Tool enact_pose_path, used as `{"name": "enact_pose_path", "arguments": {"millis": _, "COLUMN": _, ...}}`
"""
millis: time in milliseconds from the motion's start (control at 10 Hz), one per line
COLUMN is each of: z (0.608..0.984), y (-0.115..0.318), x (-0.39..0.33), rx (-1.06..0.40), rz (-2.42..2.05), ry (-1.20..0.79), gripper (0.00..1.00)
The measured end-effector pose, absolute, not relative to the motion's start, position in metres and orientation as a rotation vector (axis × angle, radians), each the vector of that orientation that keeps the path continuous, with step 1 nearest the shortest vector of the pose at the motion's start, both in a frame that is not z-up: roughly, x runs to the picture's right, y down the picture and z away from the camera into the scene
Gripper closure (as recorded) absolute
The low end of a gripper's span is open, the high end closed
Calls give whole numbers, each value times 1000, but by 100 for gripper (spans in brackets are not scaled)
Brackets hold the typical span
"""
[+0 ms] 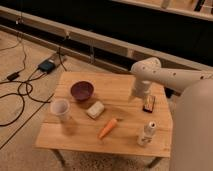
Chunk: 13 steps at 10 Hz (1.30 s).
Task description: Place the eraser on the white sponge
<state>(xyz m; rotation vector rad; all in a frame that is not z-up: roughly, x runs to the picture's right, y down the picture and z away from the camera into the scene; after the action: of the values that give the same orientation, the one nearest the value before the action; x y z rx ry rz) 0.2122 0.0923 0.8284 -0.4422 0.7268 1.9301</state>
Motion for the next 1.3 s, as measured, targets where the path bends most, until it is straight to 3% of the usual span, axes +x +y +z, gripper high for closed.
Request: {"name": "enact_pose_path", "arguments": {"millis": 1300, "z": 897, "y": 92, "x": 293, "rx": -440, "rz": 1869, "ry": 796, "gripper": 35}}
